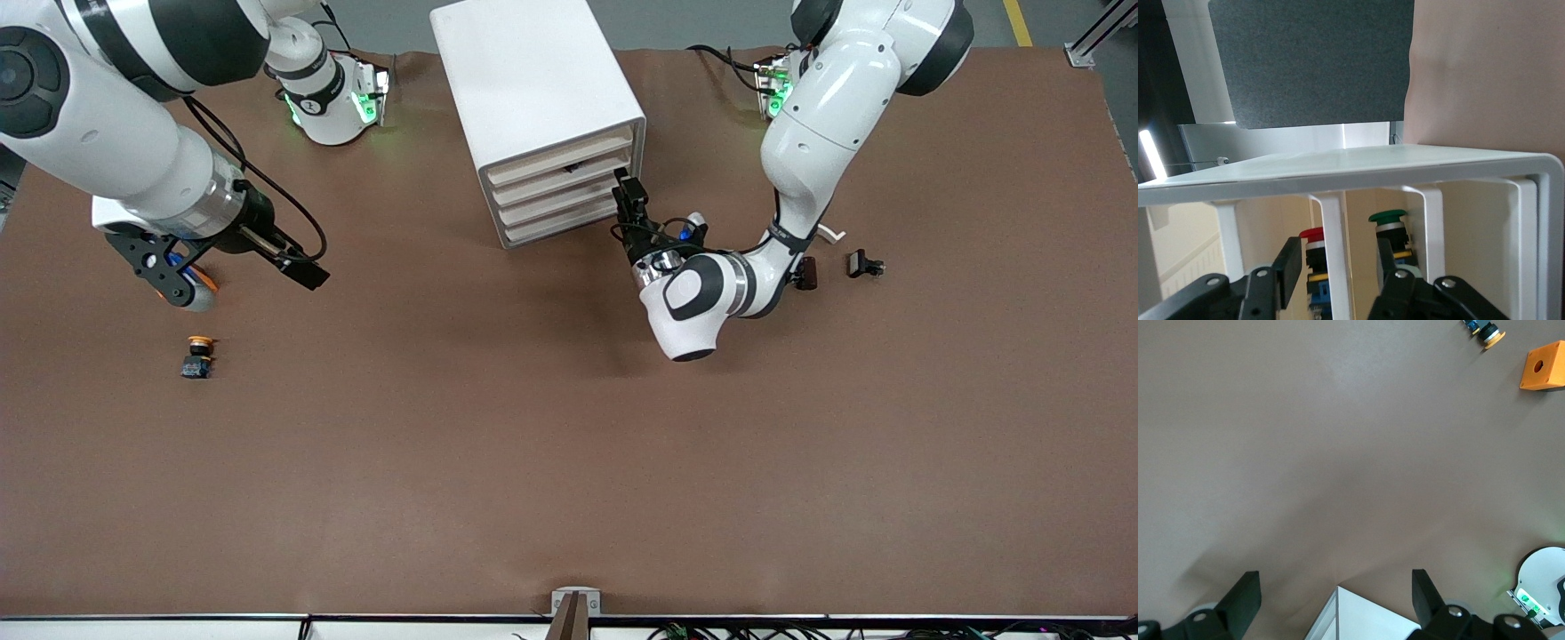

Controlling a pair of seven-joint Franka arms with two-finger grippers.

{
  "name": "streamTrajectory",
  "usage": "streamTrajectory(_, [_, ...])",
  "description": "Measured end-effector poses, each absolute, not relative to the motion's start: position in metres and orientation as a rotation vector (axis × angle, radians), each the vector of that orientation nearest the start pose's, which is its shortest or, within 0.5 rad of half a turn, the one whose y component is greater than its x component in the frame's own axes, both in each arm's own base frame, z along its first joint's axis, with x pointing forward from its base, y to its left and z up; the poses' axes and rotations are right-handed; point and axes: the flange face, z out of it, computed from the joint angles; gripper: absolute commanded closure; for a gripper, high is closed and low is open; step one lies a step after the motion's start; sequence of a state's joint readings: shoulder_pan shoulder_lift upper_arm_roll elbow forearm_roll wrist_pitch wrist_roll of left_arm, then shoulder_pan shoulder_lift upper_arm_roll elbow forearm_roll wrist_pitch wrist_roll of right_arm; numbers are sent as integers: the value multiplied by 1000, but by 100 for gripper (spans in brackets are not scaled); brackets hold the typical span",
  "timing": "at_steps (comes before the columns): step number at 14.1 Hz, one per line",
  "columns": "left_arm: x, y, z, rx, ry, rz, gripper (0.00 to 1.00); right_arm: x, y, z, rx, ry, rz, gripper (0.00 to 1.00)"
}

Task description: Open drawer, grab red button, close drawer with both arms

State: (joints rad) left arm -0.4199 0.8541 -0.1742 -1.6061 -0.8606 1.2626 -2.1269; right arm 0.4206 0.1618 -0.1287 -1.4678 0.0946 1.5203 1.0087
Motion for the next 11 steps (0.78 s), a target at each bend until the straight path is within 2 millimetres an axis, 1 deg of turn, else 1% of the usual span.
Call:
streamTrajectory(3, [413,-398,153,-1123,-1441,1401,52,565,193,577,-2946,1088,201,0])
streamTrajectory(4, [408,-399,151,-1119,-1434,1396,54,564,196,578,-2943,1089,195,0])
streamTrajectory(5, [404,-400,150,-1114,-1428,1391,58,565,199,578,-2936,1098,184,0])
streamTrajectory(6, [401,-400,148,-1111,-1423,1388,65,564,200,579,-2931,1107,179,0])
streamTrajectory(8, [395,-402,148,-1109,-1412,1384,83,564,201,579,-2928,1115,177,0])
streamTrajectory(9, [393,-405,148,-1112,-1406,1381,88,565,201,579,-2927,1117,177,0])
streamTrajectory(11, [390,-407,153,-1114,-1393,1382,90,564,202,578,-2929,1114,177,0])
